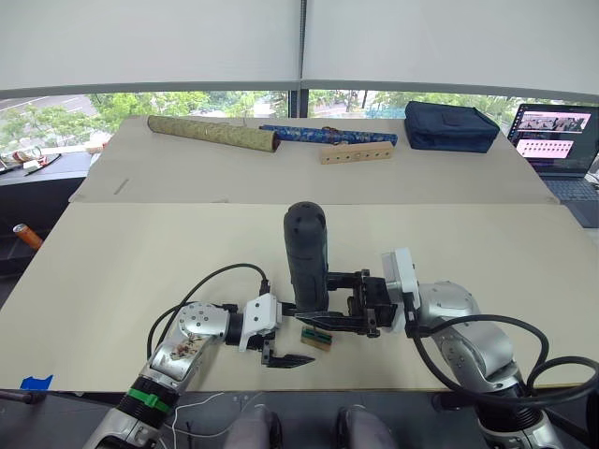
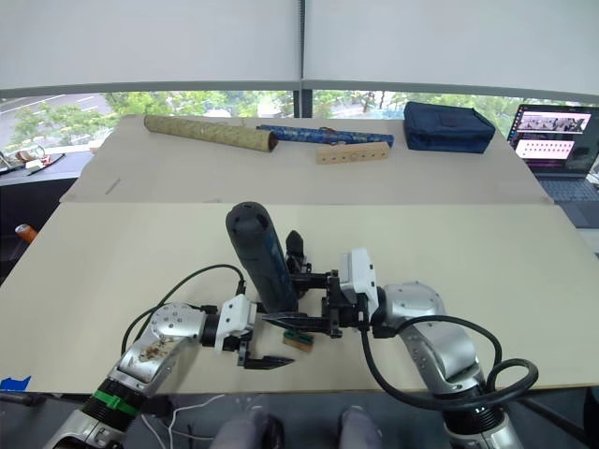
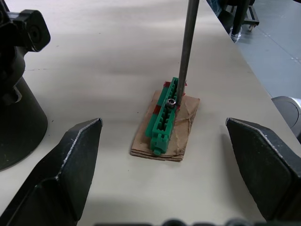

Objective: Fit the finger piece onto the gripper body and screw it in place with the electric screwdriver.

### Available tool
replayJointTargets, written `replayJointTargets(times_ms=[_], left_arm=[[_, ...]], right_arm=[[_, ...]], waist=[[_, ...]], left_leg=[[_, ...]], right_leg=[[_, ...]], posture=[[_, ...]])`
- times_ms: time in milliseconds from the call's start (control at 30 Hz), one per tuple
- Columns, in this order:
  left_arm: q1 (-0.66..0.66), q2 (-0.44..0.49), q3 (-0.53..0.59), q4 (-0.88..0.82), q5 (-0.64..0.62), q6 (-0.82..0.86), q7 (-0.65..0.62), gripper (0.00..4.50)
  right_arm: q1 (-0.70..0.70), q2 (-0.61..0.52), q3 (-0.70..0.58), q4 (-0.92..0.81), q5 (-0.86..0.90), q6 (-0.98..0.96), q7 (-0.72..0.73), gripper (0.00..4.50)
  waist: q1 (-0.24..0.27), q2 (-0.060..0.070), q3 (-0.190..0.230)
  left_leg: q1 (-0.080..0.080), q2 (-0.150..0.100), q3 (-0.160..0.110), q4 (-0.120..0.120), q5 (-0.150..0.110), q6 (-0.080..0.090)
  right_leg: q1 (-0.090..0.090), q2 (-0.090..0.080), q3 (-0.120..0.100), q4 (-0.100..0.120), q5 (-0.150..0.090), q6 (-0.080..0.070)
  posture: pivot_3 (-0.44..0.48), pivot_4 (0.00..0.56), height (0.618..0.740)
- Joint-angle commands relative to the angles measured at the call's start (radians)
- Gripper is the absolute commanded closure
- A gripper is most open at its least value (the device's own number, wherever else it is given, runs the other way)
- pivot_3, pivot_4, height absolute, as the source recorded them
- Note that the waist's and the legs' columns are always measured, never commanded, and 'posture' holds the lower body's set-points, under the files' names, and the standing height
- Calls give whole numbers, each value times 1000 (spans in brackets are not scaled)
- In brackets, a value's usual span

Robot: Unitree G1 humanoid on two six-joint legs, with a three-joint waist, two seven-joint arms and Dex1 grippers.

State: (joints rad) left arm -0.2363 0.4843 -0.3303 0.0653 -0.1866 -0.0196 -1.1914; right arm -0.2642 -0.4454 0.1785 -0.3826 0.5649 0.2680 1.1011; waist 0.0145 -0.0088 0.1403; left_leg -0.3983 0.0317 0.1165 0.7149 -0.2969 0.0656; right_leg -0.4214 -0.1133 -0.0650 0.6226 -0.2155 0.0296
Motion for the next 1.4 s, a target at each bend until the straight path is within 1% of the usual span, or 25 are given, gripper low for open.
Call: replayJointTargets(times_ms=[33, 1400], left_arm=[[32, -1, -39, 62, 36, 16, 1, 54], [41, -1, -43, 57, 37, 23, 1, 54]], right_arm=[[-11, 0, -33, -41, 37, -22, 4, 2572], [-3, -28, -34, -54, 80, 23, 1, 2572]], waist=[[0, 0, 0], [0, 0, 0]], left_leg=[[0, 0, 0, 0, 0, 0], [0, 0, 0, 0, 0, 1]], right_leg=[[0, 0, 0, 0, 0, 0], [0, 0, 0, 0, 0, 0]], posture=[[0, 150, 740], [0, 150, 740]])
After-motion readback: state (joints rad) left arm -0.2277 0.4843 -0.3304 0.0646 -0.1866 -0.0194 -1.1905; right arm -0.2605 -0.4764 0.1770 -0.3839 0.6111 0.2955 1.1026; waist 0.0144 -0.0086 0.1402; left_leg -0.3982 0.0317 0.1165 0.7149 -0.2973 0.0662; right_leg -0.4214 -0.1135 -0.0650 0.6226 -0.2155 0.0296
